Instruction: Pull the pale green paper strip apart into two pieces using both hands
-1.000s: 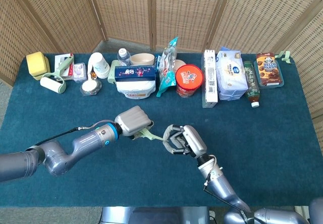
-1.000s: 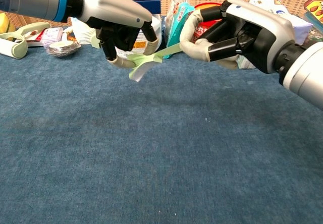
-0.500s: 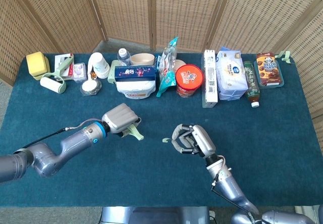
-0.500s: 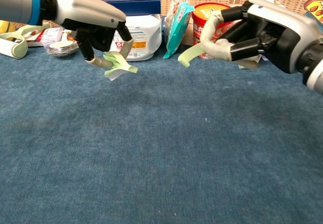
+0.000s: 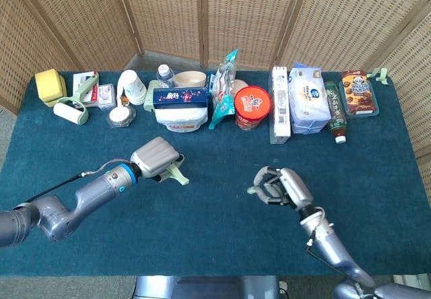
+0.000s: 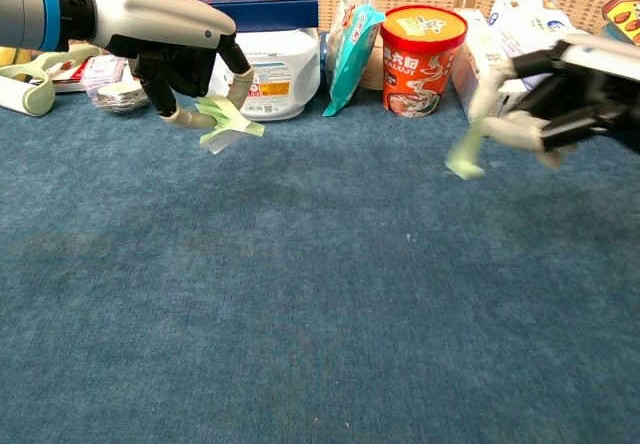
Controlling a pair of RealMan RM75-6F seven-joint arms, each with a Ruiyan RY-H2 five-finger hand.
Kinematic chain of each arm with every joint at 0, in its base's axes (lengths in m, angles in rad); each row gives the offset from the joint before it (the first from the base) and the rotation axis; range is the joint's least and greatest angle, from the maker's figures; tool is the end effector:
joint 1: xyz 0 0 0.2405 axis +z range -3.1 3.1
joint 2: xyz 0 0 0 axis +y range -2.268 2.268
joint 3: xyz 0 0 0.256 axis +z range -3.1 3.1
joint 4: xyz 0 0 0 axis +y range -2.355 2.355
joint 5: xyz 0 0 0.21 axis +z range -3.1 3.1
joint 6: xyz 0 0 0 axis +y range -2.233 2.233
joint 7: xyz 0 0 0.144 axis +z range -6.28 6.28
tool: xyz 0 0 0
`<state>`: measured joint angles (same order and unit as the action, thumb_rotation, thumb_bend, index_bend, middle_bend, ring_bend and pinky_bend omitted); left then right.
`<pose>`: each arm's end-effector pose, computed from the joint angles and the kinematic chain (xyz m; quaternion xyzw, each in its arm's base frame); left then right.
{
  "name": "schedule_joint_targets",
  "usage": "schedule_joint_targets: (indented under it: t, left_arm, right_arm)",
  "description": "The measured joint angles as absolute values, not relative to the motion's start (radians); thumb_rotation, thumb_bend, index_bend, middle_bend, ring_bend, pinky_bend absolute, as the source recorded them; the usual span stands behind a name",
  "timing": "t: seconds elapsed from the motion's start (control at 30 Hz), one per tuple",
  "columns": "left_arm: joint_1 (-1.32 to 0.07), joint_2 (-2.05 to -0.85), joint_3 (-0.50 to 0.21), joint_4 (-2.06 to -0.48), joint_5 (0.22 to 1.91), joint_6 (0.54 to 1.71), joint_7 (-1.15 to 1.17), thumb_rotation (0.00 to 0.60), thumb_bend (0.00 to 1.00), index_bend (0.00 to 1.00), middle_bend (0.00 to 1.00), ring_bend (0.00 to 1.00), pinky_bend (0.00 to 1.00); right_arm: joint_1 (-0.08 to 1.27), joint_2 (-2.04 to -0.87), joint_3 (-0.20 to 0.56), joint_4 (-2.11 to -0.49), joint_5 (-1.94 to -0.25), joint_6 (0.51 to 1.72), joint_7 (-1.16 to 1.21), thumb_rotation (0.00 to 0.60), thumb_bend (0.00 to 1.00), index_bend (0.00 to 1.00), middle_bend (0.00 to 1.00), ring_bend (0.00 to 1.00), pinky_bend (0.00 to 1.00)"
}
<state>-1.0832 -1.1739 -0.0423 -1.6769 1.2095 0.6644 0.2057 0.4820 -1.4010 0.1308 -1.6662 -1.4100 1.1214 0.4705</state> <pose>-0.0820 0.3611 0.0422 -0.8802 -0.2439 -0.2761 0.2991 -0.1817 -0.2785 0.0323 0.5428 -0.5980 0.5386 0.2402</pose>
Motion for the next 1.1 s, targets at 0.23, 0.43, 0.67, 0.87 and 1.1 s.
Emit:
schedule_joint_targets:
  t: [0.23,0.43,0.67,0.87,1.1]
  left_arm:
    - [-1.067,-1.193,-0.044,-1.683,1.193,0.688,0.238,0.6,0.38,0.62,1.0,1.0,1.0]
    - [-1.058,-1.205,-0.049,-1.686,1.177,0.709,0.27,0.6,0.37,0.6,1.0,1.0,1.0]
    - [-1.054,-1.226,-0.051,-1.685,1.15,0.723,0.318,0.6,0.34,0.45,0.89,0.87,0.98]
    - [-1.056,-1.24,-0.056,-1.689,1.124,0.733,0.354,0.6,0.26,0.27,0.63,0.63,0.78]
    - [-1.043,-1.238,-0.055,-1.707,1.088,0.761,0.387,0.6,0.22,0.21,0.48,0.49,0.73]
  right_arm:
    - [0.46,-1.341,0.094,-1.624,-1.439,1.115,0.475,0.6,0.46,0.12,0.57,0.47,0.37]
    - [0.438,-1.324,0.082,-1.602,-1.45,1.138,0.483,0.6,0.46,0.1,0.45,0.33,0.28]
    - [0.411,-1.312,0.086,-1.594,-1.444,1.172,0.503,0.6,0.46,0.09,0.45,0.31,0.27]
    - [0.4,-1.303,0.092,-1.591,-1.443,1.186,0.516,0.6,0.46,0.09,0.45,0.31,0.27]
    - [0.384,-1.297,0.1,-1.58,-1.444,1.208,0.535,0.6,0.46,0.09,0.44,0.31,0.27]
